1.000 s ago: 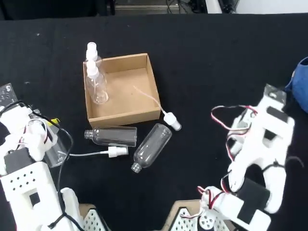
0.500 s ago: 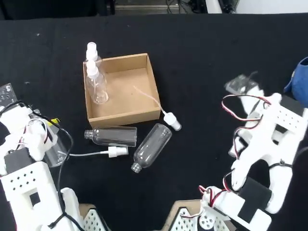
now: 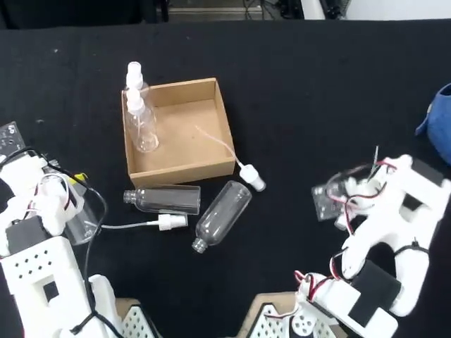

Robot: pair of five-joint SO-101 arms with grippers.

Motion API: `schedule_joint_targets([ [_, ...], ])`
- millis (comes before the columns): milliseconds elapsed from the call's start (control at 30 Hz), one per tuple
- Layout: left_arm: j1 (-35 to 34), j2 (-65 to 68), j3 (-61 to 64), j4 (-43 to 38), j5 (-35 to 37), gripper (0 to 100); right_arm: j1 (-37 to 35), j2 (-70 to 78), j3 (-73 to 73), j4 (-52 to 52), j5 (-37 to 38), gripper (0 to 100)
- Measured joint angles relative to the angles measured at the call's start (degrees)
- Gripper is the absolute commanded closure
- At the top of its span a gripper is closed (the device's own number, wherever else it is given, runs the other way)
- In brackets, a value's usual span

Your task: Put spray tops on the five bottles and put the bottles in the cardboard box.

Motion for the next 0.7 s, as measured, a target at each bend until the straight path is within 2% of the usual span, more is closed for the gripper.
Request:
schedule_joint_targets([
  [100, 0.00, 0.00, 0.00, 0.00, 0.00, 97, 0.44, 0.00, 4.22, -5.36, 3.96, 74.8],
  [300, 0.00, 0.00, 0.00, 0.00, 0.00, 97, 0.35, 3.25, 10.81, -15.21, 4.57, 75.3],
  [400, 0.00, 0.00, 0.00, 0.00, 0.00, 97, 0.35, 3.96, 10.81, -16.26, 1.32, 86.1],
  [467, 0.00, 0.00, 0.00, 0.00, 0.00, 97, 0.35, 3.96, 10.81, -16.44, -1.93, 98.6],
  [600, 0.00, 0.00, 0.00, 0.00, 0.00, 97, -1.49, 3.96, 11.25, -17.05, -13.54, 93.9],
  [700, 0.00, 0.00, 0.00, 0.00, 0.00, 97, -2.46, 3.87, 11.25, -16.97, -28.57, 93.9],
])
